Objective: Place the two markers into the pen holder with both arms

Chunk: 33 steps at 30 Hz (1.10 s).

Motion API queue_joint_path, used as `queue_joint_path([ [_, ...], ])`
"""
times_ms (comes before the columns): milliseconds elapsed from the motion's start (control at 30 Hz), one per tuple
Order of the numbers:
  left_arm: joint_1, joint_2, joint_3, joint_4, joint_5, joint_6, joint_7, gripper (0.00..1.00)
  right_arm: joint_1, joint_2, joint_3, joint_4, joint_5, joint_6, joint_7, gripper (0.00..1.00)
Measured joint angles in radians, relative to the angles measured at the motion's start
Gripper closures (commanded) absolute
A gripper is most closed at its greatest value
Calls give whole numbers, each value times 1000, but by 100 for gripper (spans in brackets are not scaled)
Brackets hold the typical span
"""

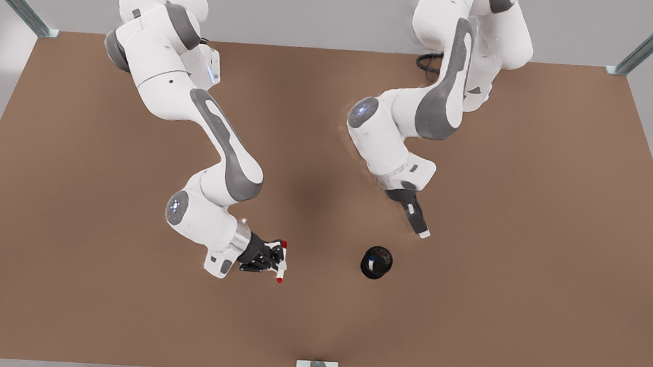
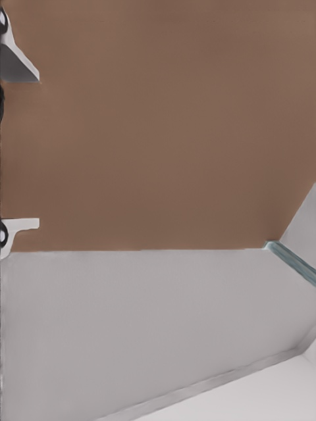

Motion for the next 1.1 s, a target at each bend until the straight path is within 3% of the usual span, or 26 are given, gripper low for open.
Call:
queue_joint_path([
  [33,349,-94,-332,29,-71,-59,89,0,1,29,42,25,3,27,-10,74],
  [67,662,-77,-587,120,-129,-131,188,0,2,56,83,45,5,58,-22,74],
  [100,911,-36,-718,210,-174,-198,285,0,3,72,116,56,6,90,-37,74],
  [133,1054,2,-784,276,-210,-256,376,0,6,80,144,62,7,124,-54,74],
  [200,1154,49,-834,345,-256,-356,553,0,15,94,189,65,7,192,-102,74],
  [233,1163,58,-843,343,-252,-392,641,0,15,106,214,65,7,223,-133,74],
  [300,1099,-99,-850,26,-203,-365,811,0,17,132,255,66,7,292,-201,74],
  [367,1030,-177,-853,-126,-163,-344,950,0,34,154,277,66,4,369,-270,74],
  [667,1029,-155,-886,-53,-162,-382,1411,0,160,270,296,176,-19,678,-502,74],
  [1100,998,-133,-891,-31,-118,-429,1882,0,279,387,274,305,-25,785,-676,74],
])
